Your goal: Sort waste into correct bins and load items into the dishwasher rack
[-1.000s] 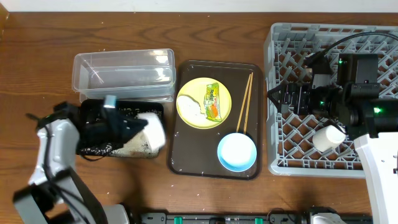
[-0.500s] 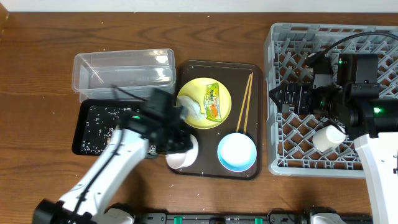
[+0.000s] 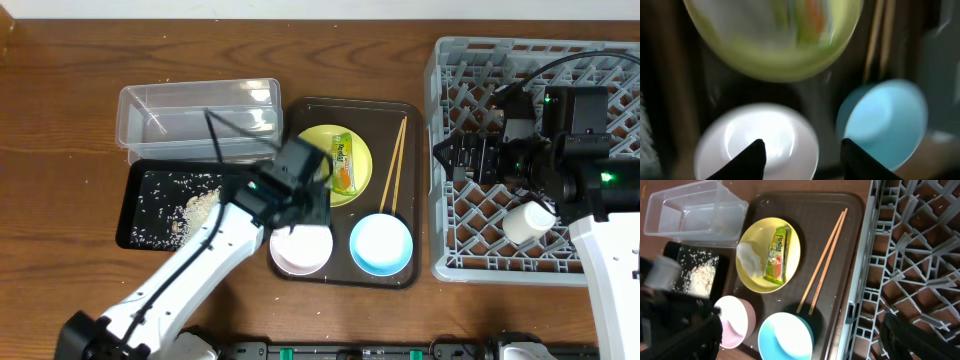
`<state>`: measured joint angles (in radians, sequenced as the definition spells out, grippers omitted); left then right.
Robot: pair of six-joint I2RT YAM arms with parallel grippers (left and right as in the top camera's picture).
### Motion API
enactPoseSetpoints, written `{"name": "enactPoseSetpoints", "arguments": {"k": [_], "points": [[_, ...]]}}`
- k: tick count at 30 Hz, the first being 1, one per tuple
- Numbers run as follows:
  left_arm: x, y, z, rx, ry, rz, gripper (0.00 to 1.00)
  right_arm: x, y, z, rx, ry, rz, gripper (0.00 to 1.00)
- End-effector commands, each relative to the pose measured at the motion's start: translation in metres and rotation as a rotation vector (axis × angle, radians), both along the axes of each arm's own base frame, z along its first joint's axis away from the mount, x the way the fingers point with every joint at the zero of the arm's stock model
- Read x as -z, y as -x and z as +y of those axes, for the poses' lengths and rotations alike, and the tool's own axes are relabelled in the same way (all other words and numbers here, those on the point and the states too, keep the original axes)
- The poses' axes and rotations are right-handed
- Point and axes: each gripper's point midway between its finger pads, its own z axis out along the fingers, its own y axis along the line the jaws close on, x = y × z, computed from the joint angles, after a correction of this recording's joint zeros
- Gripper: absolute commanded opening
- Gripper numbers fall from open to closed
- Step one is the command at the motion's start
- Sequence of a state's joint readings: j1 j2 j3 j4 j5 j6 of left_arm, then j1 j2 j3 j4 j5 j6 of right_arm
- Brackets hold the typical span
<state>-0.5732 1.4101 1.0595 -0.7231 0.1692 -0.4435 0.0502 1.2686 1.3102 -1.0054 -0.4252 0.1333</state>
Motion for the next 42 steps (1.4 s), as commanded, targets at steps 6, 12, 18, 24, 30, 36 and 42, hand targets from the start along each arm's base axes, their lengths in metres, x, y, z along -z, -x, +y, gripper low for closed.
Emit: {"name": "enactPoseSetpoints", "arguments": {"k": [6, 12, 18, 24, 30, 36, 42], "points": [[0.011, -0.068, 0.027, -0.008, -0.164, -0.150, 0.53, -0.012, -0.004, -0.003, 0.010, 0.000, -0.046, 0.99], [0.079, -0.080, 0.026, 0.062, -0.247, -0.051, 0.58, -0.012, -0.004, -0.003, 0.009, 0.000, -0.047, 0.99], [0.111, -0.088, 0.022, 0.066, -0.258, -0.025, 0.61, -0.012, -0.004, -0.003, 0.009, 0.000, -0.047, 0.99], [0.094, -0.090, 0.019, 0.067, -0.246, -0.040, 0.06, -0.012, -0.004, -0.003, 0.009, 0.001, -0.047, 0.99], [-0.007, -0.105, 0.021, -0.004, -0.178, -0.158, 0.06, -0.012, -0.004, -0.003, 0.009, 0.000, -0.047, 0.99], [-0.067, -0.137, 0.090, -0.213, -0.260, -0.346, 0.06, -0.012, -0.004, -0.003, 0.009, 0.000, -0.047, 0.99], [-0.031, -0.172, 0.137, -0.287, -0.314, -0.319, 0.25, -0.012, -0.004, -0.003, 0.009, 0.000, -0.047, 0.99]]}}
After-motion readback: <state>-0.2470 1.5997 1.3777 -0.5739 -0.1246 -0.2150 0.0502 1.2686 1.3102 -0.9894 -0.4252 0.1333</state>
